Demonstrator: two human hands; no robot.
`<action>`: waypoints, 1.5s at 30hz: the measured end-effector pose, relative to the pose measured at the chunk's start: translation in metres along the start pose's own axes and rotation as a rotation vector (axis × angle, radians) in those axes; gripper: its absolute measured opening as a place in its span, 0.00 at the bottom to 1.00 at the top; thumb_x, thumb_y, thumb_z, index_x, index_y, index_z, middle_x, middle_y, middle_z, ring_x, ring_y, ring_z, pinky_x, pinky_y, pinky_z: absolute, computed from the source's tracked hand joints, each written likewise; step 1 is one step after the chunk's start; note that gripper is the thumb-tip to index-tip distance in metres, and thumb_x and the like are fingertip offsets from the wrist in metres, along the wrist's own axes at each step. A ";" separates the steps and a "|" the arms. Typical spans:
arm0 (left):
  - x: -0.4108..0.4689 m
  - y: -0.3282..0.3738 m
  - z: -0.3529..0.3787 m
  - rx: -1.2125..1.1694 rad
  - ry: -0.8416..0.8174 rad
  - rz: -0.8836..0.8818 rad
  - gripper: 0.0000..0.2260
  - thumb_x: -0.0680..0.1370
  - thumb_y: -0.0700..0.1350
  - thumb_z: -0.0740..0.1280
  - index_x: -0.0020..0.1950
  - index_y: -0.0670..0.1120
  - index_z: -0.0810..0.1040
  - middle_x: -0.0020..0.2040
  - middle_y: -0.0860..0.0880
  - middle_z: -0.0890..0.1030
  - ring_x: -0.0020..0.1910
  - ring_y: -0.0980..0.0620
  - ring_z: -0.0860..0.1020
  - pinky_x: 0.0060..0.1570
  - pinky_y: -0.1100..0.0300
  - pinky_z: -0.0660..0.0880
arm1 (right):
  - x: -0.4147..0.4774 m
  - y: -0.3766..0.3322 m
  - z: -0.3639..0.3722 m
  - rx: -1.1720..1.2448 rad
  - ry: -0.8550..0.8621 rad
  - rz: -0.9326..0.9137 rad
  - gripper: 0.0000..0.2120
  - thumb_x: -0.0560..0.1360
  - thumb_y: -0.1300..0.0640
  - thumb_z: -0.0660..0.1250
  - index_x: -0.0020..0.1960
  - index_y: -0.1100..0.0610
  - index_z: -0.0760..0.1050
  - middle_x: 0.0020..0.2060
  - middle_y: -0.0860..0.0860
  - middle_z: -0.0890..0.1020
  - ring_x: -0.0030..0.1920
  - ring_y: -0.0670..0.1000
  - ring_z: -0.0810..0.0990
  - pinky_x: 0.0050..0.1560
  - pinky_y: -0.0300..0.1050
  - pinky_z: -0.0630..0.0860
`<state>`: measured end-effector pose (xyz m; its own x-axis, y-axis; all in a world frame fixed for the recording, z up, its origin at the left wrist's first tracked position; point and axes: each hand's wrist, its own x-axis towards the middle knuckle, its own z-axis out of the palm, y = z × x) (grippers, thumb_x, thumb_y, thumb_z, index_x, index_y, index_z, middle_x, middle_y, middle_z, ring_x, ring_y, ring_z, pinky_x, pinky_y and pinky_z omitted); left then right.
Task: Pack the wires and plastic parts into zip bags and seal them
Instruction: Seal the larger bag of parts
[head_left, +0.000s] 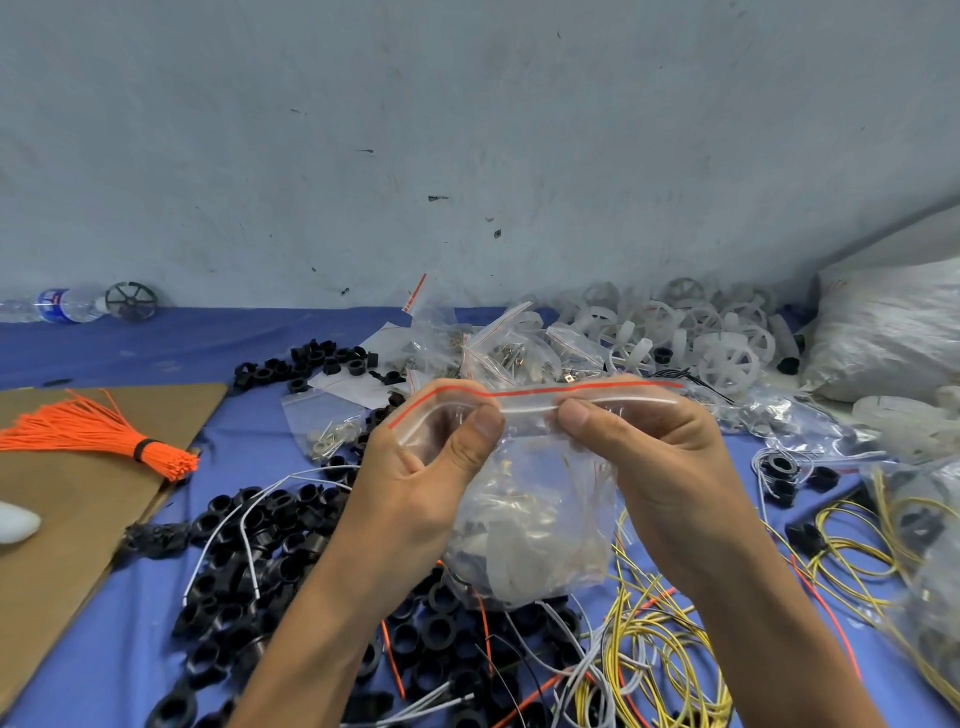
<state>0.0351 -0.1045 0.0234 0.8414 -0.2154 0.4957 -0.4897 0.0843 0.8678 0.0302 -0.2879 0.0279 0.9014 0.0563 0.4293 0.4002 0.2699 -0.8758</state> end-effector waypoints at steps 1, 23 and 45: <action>0.000 0.000 0.000 0.007 -0.001 0.001 0.07 0.81 0.53 0.66 0.46 0.55 0.81 0.37 0.60 0.80 0.39 0.61 0.78 0.43 0.69 0.75 | 0.000 0.000 0.000 -0.009 0.005 -0.006 0.05 0.69 0.56 0.74 0.44 0.55 0.87 0.40 0.51 0.87 0.42 0.47 0.84 0.44 0.36 0.77; 0.000 0.000 -0.003 -0.036 0.136 -0.049 0.15 0.71 0.58 0.77 0.51 0.49 0.86 0.46 0.45 0.86 0.49 0.39 0.83 0.55 0.31 0.76 | -0.001 -0.001 0.007 -0.008 -0.080 -0.019 0.08 0.74 0.57 0.73 0.50 0.59 0.85 0.48 0.55 0.87 0.51 0.53 0.85 0.50 0.39 0.78; -0.002 0.004 0.009 -0.015 0.176 -0.021 0.10 0.70 0.54 0.77 0.48 0.51 0.87 0.45 0.46 0.87 0.46 0.32 0.81 0.50 0.32 0.76 | -0.001 0.000 0.014 0.098 -0.149 -0.097 0.06 0.77 0.66 0.68 0.50 0.63 0.84 0.50 0.60 0.86 0.55 0.61 0.84 0.56 0.44 0.78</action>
<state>0.0296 -0.1122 0.0256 0.8791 -0.0440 0.4746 -0.4692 0.0962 0.8779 0.0266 -0.2746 0.0306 0.8218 0.1653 0.5452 0.4598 0.3726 -0.8061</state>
